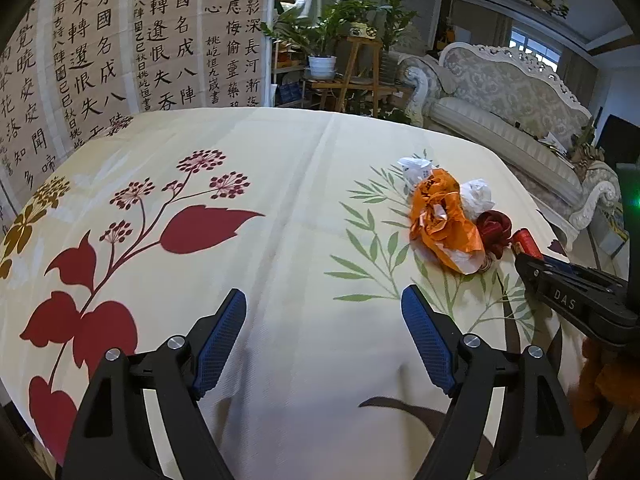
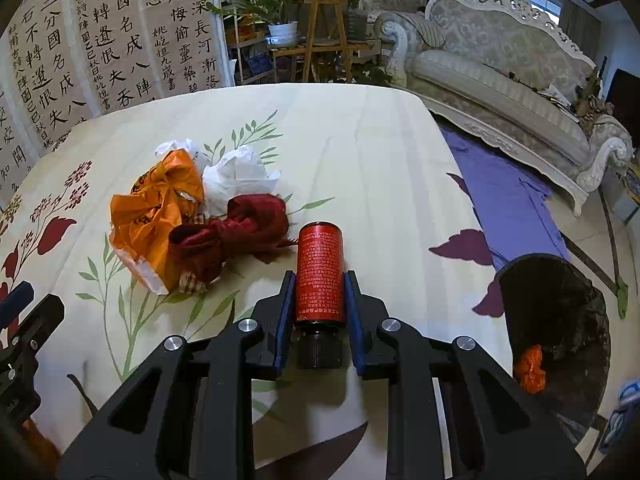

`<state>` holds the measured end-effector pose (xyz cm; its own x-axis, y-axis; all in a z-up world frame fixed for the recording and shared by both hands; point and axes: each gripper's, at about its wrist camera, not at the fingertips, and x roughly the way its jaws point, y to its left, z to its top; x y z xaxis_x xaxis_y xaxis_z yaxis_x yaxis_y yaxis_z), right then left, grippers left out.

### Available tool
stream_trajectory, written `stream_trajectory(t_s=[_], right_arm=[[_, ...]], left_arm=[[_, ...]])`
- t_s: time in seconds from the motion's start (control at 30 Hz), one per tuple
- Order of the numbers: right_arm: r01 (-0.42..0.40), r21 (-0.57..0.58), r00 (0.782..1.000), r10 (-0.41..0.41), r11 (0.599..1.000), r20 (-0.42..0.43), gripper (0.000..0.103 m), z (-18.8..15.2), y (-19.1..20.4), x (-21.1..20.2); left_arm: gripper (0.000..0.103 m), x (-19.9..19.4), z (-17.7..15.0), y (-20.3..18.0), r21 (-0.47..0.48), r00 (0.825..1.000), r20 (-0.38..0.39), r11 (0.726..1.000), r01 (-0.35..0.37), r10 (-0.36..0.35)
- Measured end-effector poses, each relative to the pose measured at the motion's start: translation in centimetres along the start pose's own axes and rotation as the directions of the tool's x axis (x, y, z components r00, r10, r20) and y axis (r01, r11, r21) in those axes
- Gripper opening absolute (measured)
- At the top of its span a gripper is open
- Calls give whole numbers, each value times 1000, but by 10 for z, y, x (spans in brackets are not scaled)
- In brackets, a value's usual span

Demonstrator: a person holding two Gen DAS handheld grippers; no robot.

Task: Collect trash
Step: 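Grasp the red can with the right gripper, then grasp the orange plastic bag with the left gripper while the right gripper holds the can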

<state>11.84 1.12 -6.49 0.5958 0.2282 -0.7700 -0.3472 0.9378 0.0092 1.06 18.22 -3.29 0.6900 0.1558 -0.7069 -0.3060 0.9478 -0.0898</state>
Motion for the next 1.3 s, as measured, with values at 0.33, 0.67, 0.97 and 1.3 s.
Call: stream_trajectory(t_s=[0.33,0.67,0.97,1.3], right_arm=[[-11,23,1000,11,1000,3,23,4,-14,3],[-16,19,1000,16,1000,1,23,8,-19,6],[-16,19,1000,16,1000,1,23,8,-19,6],[-10,14,1000,10,1000,2,23,9,-19,7]], left_arm=[[78,11,13,-32,52,999,4,997,52,-52],[79,30,28,-45,50,996,-5,995,90,-90],[65,40,36,-46,29,993,-22,993,118,-117],[23,37,31,-43,25,978,-36,978,205,-205]])
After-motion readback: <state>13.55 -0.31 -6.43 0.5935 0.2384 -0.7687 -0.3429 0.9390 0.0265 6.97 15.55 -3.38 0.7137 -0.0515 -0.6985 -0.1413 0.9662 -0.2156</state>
